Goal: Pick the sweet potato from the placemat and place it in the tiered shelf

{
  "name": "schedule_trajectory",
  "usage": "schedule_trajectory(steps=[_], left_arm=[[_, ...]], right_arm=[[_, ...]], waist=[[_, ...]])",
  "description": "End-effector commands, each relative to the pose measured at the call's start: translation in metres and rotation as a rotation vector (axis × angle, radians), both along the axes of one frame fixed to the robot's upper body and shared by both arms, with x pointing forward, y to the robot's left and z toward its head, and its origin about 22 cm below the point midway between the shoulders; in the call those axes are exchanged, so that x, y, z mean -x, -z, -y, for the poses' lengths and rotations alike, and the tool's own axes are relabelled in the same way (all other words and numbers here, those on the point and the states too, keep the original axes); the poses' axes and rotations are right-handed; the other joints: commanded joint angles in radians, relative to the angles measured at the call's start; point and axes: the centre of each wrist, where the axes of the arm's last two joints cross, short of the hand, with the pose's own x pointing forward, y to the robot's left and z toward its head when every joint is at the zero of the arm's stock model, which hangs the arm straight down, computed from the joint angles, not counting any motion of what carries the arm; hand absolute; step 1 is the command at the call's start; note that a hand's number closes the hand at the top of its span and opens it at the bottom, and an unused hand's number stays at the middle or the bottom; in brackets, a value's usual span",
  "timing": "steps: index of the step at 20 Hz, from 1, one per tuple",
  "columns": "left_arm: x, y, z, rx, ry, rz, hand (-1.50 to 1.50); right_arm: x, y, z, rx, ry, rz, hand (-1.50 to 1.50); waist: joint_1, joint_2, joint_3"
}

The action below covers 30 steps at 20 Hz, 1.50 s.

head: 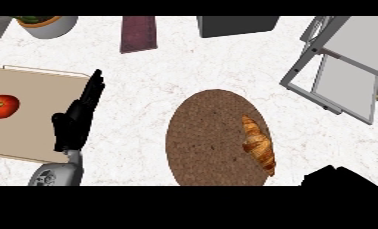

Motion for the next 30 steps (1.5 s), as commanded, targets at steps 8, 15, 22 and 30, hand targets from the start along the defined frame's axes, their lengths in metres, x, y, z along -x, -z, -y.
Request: schedule_trajectory(steps=[8,15,22,30], left_arm=[[0.004,-0.002,-0.003,0.000,-0.012,0.006,0.00],[0.002,-0.011,-0.003,-0.004,0.041,0.019,0.00],[-0.008,-0.006,0.016,-0.008,0.098,0.018,0.00],[-0.021,-0.014,0.022,-0.006,0.135,0.034,0.00]], right_arm=[[-0.002,-0.080,0.130,-0.215,0.125,0.238,1.50],[0.033,-0.138,0.239,-0.361,0.322,0.360,1.50],[0.062,-0.207,0.278,-0.377,0.400,0.405,1.50],[0.036,-0.249,0.289,-0.397,0.534,0.466,1.50]], waist=[[-0.012,0.001,-0.007],[0.054,0.010,-0.009],[0.098,0.020,-0.010],[0.134,0.027,-0.009]])
